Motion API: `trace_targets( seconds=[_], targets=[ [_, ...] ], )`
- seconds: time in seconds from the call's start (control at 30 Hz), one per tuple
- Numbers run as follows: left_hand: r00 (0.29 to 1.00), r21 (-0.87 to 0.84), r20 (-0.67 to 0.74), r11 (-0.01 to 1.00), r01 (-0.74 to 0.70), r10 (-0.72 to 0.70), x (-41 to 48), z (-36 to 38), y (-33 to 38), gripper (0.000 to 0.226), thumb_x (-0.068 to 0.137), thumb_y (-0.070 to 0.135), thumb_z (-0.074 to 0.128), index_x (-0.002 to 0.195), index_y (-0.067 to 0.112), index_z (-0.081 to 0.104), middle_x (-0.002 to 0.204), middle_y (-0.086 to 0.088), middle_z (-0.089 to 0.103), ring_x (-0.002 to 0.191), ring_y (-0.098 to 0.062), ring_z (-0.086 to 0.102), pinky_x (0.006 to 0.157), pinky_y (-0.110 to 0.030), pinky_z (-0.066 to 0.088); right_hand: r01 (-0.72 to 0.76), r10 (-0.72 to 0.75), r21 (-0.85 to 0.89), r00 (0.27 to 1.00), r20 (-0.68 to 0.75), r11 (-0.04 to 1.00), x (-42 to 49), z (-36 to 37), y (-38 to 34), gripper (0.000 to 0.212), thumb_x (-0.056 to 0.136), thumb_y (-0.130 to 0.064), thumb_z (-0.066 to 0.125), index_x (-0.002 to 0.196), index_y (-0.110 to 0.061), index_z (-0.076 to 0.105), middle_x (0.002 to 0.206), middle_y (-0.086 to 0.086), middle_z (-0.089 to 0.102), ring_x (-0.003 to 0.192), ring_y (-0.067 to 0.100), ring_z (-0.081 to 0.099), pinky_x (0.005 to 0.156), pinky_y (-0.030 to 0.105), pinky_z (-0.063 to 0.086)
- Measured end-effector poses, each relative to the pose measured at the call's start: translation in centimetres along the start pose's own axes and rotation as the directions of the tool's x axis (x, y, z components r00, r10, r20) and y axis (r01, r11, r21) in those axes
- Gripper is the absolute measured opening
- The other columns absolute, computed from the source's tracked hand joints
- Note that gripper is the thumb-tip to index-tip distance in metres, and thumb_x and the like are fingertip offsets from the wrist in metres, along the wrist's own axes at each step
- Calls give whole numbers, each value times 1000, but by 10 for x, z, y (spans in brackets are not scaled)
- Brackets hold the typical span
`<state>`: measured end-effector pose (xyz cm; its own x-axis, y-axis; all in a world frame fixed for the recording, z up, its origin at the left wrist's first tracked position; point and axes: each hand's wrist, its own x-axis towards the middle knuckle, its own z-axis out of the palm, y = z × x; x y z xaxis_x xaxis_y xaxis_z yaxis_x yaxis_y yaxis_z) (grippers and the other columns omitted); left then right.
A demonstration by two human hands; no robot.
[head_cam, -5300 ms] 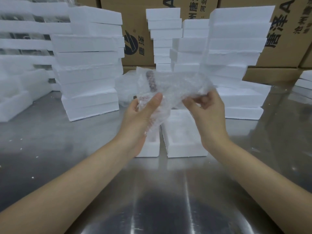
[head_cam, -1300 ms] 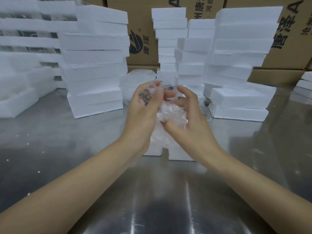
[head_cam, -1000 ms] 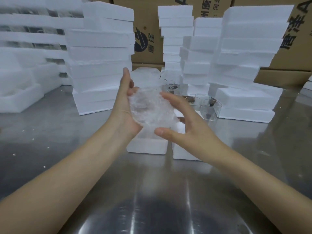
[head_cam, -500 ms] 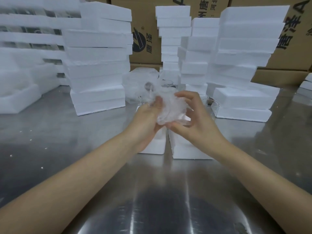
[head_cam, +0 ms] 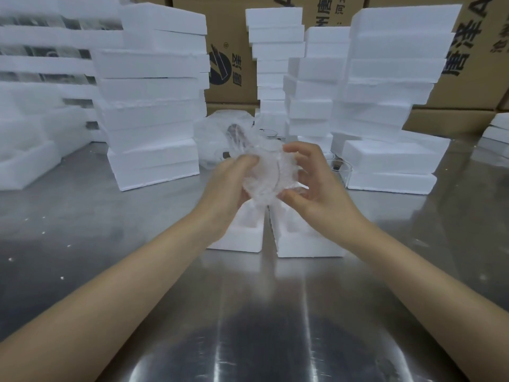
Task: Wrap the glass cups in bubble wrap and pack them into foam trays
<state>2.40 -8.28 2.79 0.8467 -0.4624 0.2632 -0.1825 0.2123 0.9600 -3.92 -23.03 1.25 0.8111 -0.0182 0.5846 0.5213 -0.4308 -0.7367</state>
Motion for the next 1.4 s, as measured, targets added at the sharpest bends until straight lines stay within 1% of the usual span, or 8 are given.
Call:
trace_targets(
  seconds=[0.1, 0.37, 0.53, 0.7, 0.83, 0.97, 1.2, 1.4],
  targets=[
    [998, 178, -50, 983, -36, 46, 1, -1, -4, 43, 101, 31, 44, 105, -9, 60, 97, -16, 64, 93, -28, 62, 92, -53, 47, 6, -6, -18, 1000, 5, 1000, 0, -3, -1, 57, 83, -12, 67, 117, -52, 44, 118, -16, 56, 105, 17, 62, 85, 48, 53],
    [998, 289, -11, 956, -56, 62, -2, -2, -8, 30, 102, 20, 47, 96, -3, 66, 81, -2, 66, 77, -14, 63, 69, -26, 46, 106, -95, -210, 994, 60, 972, -3, -3, 3, 90, 76, -17, 76, 139, -55, 23, 138, -13, 38, 115, 13, 54, 72, 29, 57],
    [992, 82, 123, 997, 2, -12, -1, 5, -7, 52, 101, 32, 45, 148, 37, 23, 132, 25, 45, 116, -1, 57, 90, -32, 54, -123, 123, -2, 992, -5, 992, 1, -7, 3, 50, 73, -32, 71, 118, -36, 49, 110, -21, 60, 99, 9, 63, 66, 31, 58],
    [963, 238, 210, 946, -220, 171, -9, 14, -8, 17, 92, 56, 43, 108, 50, 40, 133, 11, 34, 131, -4, 38, 97, -27, 47, -320, 333, 260, 943, -9, 911, 7, -14, 5, 51, 71, -49, 68, 111, -19, 56, 109, 2, 65, 94, 15, 67, 66, 32, 55],
    [957, 291, 158, 915, -281, 243, -9, 10, -10, 24, 87, 51, 39, 83, 31, 52, 106, 16, 39, 110, 3, 41, 91, -10, 33, -335, 333, 281, 941, 59, 899, 6, -8, 2, 50, 81, -40, 61, 120, -10, 57, 107, 6, 66, 92, 18, 67, 69, 31, 53],
    [942, 267, 147, 905, -332, 302, -6, 5, -6, 30, 97, 42, 43, 71, 35, 55, 85, 10, 48, 90, -10, 45, 78, -22, 34, -371, 349, 413, 928, 130, 832, 8, -8, -4, 57, 86, -38, 49, 129, -1, 52, 118, 19, 61, 103, 30, 61, 83, 41, 52],
    [930, -7, 175, 945, -326, 322, -8, -2, 5, 40, 90, 19, 43, 128, 29, 49, 113, 1, 66, 108, -10, 61, 91, -22, 46, -409, 303, 526, 911, 278, 746, 5, -5, -9, 50, 94, -35, 44, 135, -8, 50, 135, 17, 55, 124, 35, 53, 102, 49, 43],
    [935, -70, 255, 969, -235, 246, -5, -5, 3, 50, 81, 13, 37, 126, 23, 55, 102, -9, 67, 109, -28, 59, 100, -45, 42, -412, 289, 503, 907, 305, 760, 3, -7, -8, 46, 91, -31, 52, 131, -8, 49, 129, 15, 57, 114, 31, 60, 91, 49, 51]
  ],
)
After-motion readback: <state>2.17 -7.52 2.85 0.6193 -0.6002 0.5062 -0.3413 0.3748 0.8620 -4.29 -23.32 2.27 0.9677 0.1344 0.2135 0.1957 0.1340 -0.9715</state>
